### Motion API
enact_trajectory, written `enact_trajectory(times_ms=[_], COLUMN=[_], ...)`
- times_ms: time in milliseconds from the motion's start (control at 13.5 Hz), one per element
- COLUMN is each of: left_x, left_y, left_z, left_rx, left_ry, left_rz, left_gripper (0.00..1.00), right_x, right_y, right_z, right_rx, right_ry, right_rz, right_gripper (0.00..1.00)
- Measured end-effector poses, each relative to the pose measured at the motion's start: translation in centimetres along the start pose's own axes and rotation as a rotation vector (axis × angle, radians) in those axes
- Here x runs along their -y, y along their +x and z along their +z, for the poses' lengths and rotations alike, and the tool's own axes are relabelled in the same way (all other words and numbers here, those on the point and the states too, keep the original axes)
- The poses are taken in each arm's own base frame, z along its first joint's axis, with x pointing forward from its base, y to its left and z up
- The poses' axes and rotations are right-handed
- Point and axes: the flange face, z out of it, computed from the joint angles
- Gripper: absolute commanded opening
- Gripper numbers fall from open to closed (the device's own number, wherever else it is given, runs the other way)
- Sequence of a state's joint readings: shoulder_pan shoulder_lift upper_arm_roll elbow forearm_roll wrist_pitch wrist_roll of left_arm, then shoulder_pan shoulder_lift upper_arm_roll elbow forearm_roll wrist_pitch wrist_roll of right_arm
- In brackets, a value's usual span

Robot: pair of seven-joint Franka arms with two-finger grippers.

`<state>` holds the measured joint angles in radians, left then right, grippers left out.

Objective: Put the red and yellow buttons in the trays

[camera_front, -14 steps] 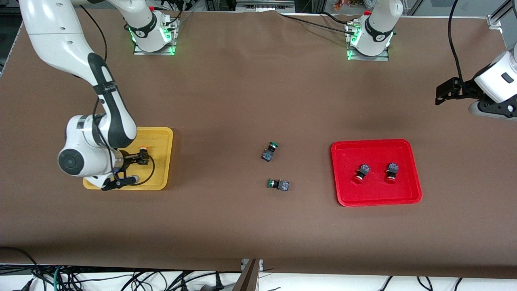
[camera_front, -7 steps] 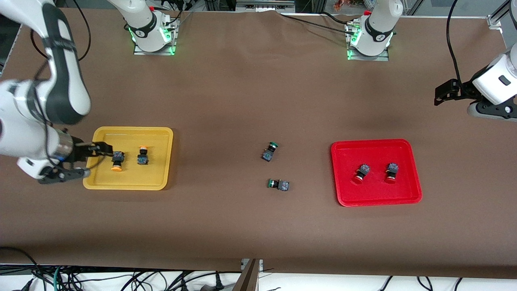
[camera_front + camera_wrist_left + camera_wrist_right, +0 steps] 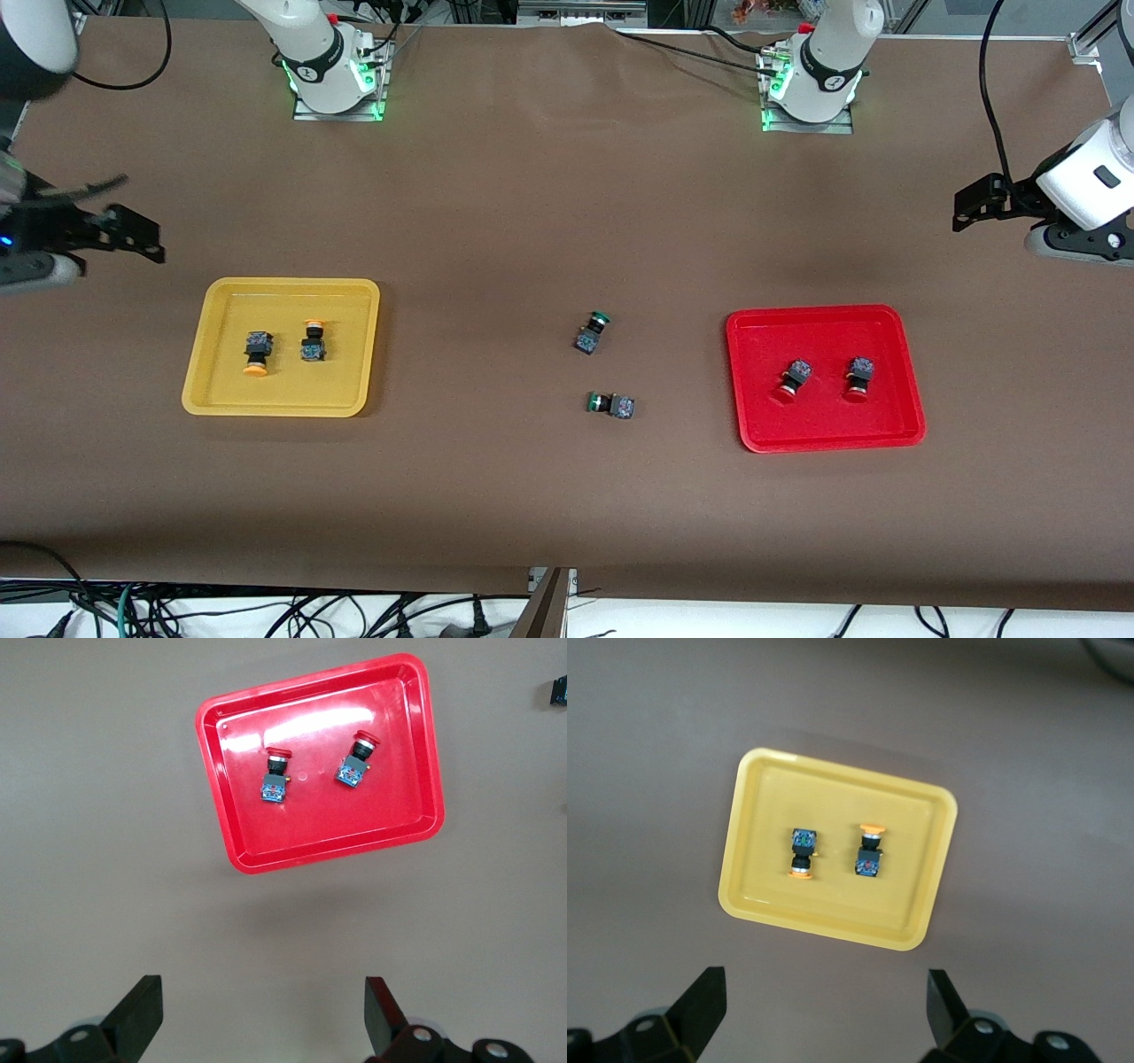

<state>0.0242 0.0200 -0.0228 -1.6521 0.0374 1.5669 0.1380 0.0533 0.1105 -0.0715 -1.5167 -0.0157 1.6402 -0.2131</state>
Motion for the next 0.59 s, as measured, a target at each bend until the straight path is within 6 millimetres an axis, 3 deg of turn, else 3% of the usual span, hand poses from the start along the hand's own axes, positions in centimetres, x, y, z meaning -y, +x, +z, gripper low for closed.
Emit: enact_trajectory(times_ms=[222, 593], left_x=[0.0, -0.1], left_y=[0.0, 0.0], left_z=[0.0, -0.2], left_rx=[-0.001, -0.005], left_ry=[0.0, 0.001], left_rz=[0.0, 0.002], left_gripper=[1.0, 1.0], right_x=[-0.4, -0.2], right_y=[-0.7, -1.9], right_z=[-1.9, -1.1], right_rx=[-0.023, 0.078], right_ry=[-0.014, 0.013], right_rz=[0.006, 0.062], right_gripper=[1.0, 1.0])
